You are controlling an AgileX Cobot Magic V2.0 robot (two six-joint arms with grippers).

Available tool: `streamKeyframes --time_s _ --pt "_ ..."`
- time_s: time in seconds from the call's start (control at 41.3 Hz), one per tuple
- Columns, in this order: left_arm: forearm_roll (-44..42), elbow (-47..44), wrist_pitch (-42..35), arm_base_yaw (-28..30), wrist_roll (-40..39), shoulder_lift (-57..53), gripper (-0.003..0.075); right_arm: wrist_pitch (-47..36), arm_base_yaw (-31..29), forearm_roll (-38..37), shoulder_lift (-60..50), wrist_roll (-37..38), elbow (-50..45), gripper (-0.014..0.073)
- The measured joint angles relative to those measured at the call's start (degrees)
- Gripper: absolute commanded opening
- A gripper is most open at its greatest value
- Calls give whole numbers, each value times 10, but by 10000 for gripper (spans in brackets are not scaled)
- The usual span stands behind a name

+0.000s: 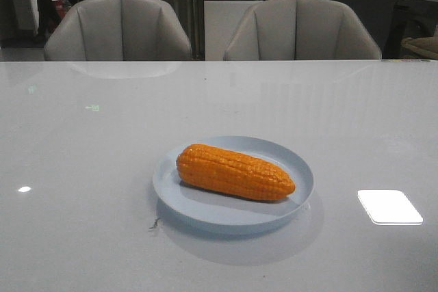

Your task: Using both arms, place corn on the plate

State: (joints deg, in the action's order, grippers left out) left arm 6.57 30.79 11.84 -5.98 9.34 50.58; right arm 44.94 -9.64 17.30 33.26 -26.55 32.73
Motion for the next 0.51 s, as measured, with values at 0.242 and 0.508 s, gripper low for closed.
streamKeyframes --time_s 0.242,0.508 --pt "0 -2 0 0 0 0 383 0 0 0 0 0 0 477" --pt "0 -36 1 0 0 -57 376 0 0 0 0 0 0 477"
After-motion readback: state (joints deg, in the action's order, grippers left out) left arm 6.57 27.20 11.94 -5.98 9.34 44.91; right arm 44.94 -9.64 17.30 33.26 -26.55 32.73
